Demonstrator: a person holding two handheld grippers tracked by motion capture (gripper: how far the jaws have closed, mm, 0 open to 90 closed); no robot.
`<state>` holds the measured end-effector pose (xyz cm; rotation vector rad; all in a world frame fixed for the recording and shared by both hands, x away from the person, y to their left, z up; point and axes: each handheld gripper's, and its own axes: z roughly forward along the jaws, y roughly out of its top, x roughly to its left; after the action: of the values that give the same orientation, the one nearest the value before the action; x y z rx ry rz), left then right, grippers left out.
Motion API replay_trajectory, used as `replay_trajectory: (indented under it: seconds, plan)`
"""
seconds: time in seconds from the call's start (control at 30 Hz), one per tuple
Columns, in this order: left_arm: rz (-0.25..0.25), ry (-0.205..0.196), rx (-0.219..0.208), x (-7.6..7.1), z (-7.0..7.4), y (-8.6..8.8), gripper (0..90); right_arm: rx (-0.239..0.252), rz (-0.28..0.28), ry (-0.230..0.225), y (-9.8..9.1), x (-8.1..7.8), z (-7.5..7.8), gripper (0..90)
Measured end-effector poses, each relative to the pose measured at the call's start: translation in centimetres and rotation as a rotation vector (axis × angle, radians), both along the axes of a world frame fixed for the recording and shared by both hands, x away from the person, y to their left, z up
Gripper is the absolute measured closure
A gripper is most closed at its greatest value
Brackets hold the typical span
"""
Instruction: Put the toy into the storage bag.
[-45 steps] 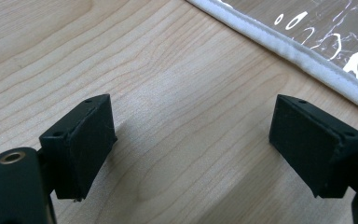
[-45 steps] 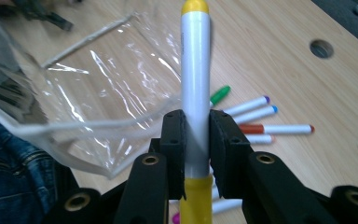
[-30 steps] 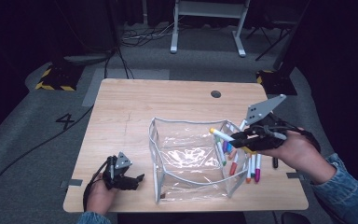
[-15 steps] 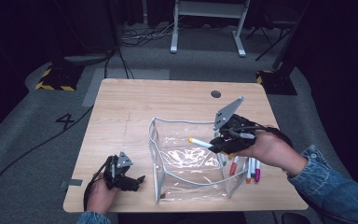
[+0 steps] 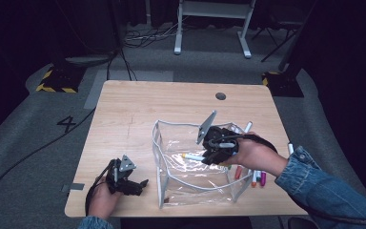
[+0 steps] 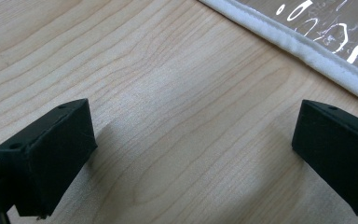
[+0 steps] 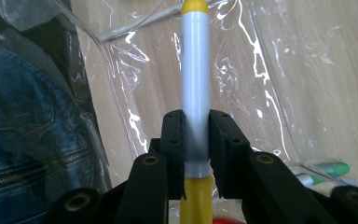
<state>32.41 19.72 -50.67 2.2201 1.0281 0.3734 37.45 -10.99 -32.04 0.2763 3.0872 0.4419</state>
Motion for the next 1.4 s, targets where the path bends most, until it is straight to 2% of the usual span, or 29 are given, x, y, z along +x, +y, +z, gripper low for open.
replay_trajectory:
  seconds: [0.1, 0.2, 0.23, 0.27, 0.3, 0.4, 0.43, 0.47, 0.5, 0.57, 0.8, 1.27, 1.4]
  plan:
    - [0.000, 0.004, -0.003, 0.0, 0.0, 0.0, 0.0, -0.021, 0.010, 0.010, 0.5, 0.1, -0.8, 76.5]
    - [0.001, 0.006, -0.004, 0.0, 0.0, 0.0, 0.0, -0.071, 0.047, 0.027, 1.5, 0.0, -2.3, 76.5]
    - [0.001, 0.006, -0.004, 0.0, 0.0, 0.0, 0.0, -0.071, 0.047, 0.027, 1.5, 0.0, -2.3, 76.5]
    - [0.005, 0.009, 0.000, -0.1, 0.0, 0.0, 0.0, -0.102, 0.068, 0.040, 1.9, -0.1, -3.0, 76.5]
    - [0.003, -0.001, 0.003, 0.0, 0.0, 0.0, 0.0, -0.113, 0.076, 0.048, 2.2, -0.1, -3.3, 76.5]
    - [0.009, 0.010, 0.000, -0.1, 0.0, -0.1, 0.0, -0.149, 0.100, 0.072, 2.8, -0.3, -4.4, 76.5]
    - [0.005, 0.002, 0.003, 0.0, 0.0, -0.1, 0.0, -0.170, 0.102, 0.084, 3.0, -0.4, -4.7, 76.5]
    - [0.011, 0.016, -0.002, -0.1, 0.0, -0.1, 0.0, -0.184, 0.106, 0.093, 3.2, -0.4, -5.1, 76.5]
    - [0.005, 0.004, 0.001, 0.0, 0.0, -0.1, 0.0, -0.194, 0.111, 0.095, 3.3, -0.4, -5.5, 76.5]
    - [0.008, 0.009, 0.000, -0.1, 0.0, -0.1, 0.0, -0.224, 0.125, 0.109, 3.6, -0.5, -6.1, 76.4]
    - [0.008, 0.010, 0.000, -0.1, 0.0, -0.1, 0.0, -0.296, 0.151, 0.147, 4.2, -1.0, -7.4, 76.3]
    - [0.009, 0.008, -0.001, -0.1, 0.0, -0.1, 0.0, -0.358, 0.188, 0.154, 4.8, -1.9, -8.4, 74.8]
    - [0.014, 0.005, 0.001, -0.1, 0.0, -0.2, 0.0, -0.356, 0.188, 0.160, 4.9, -2.0, -8.5, 73.7]
